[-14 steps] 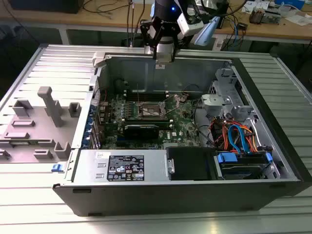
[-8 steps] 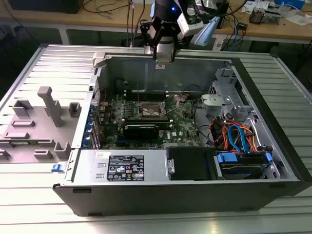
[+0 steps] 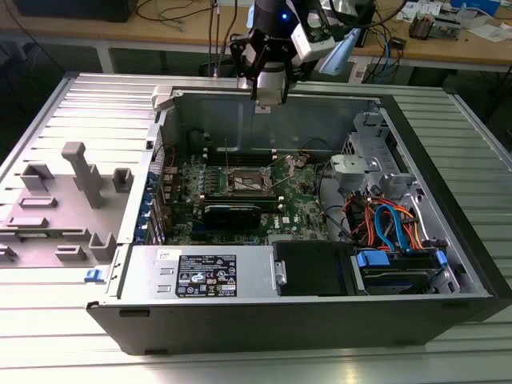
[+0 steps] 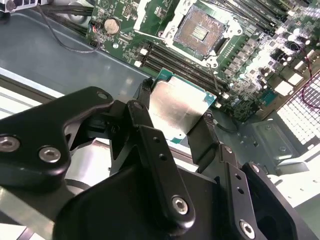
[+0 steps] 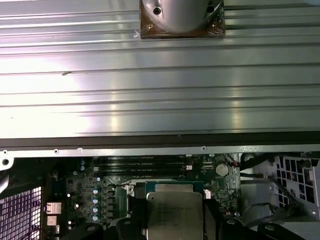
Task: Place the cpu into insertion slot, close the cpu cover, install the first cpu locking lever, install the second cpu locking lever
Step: 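Place the cpu into insertion slot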
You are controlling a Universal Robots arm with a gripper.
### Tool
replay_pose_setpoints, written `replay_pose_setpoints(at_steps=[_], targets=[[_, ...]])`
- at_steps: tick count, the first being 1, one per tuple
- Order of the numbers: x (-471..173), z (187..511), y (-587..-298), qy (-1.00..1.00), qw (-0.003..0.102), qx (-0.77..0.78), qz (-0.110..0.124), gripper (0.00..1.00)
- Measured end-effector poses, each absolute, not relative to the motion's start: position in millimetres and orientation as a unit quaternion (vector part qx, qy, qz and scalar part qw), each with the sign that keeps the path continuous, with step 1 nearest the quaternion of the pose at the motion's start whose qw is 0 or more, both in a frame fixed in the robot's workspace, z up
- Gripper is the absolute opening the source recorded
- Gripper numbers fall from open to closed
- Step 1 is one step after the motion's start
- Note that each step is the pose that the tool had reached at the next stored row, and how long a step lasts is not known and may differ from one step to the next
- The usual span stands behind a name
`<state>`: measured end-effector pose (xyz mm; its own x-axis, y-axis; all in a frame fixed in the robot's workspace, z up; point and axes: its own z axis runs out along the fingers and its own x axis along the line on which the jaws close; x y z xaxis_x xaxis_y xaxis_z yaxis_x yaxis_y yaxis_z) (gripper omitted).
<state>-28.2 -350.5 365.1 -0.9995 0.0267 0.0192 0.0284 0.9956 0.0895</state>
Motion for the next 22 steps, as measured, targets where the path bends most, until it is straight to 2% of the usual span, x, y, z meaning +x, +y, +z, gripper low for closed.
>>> replay_pose_setpoints(at_steps=[22], targets=[[-28.2,362.2,-354.3,-0.996,0.006,-0.081,-0.045,0.54]])
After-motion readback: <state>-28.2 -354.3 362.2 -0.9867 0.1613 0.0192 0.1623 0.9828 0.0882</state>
